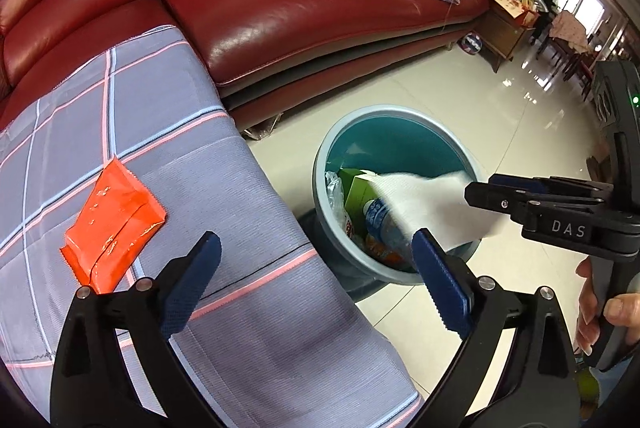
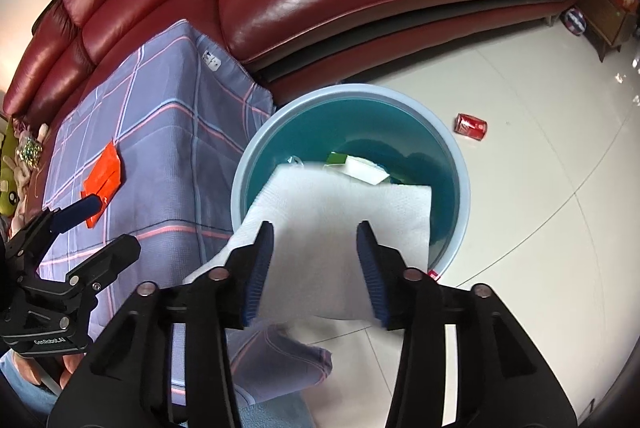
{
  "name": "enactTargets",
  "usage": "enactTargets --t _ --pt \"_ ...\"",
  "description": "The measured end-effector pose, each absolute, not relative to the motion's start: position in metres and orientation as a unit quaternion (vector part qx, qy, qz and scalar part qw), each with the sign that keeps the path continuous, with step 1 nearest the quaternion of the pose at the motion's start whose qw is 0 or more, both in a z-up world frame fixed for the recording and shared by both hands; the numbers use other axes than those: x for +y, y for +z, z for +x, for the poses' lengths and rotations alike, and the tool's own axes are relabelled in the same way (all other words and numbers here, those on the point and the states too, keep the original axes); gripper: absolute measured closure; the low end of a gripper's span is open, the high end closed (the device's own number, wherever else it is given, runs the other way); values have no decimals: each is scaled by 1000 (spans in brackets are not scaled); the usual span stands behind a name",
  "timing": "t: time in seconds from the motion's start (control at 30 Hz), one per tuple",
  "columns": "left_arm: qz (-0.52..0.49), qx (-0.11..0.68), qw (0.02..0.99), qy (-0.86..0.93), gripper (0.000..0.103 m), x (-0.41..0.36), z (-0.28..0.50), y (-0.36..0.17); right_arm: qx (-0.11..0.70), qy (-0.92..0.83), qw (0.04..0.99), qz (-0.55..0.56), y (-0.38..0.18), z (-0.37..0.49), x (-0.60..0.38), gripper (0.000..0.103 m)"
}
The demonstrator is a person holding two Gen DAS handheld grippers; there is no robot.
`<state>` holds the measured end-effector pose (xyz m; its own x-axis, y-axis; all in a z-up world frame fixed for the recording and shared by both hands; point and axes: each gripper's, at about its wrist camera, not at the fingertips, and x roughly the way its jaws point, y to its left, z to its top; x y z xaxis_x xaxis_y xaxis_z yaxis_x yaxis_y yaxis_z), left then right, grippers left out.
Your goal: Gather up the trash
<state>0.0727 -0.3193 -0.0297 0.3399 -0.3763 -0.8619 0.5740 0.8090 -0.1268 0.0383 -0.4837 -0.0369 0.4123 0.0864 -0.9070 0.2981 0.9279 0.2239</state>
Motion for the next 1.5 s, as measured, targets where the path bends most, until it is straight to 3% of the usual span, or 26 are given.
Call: enactTargets --t 0.17,0.33,0.5,1.13,1.5 --pt "101 493 813 -291 11 -316 71 -29 535 -65 822 183 -34 39 -482 38" --pt "99 498 816 -278 11 -311 69 -28 533 -66 825 178 -30 37 -479 14" --pt "104 494 826 -253 11 -302 65 -23 531 -64 829 160 -23 30 -471 5" --pt "77 438 870 -210 7 -248 18 33 489 -53 867 85 30 -20 -413 4" --pt "67 434 879 -188 7 -221 -4 32 469 -60 879 60 30 -49 -388 4"
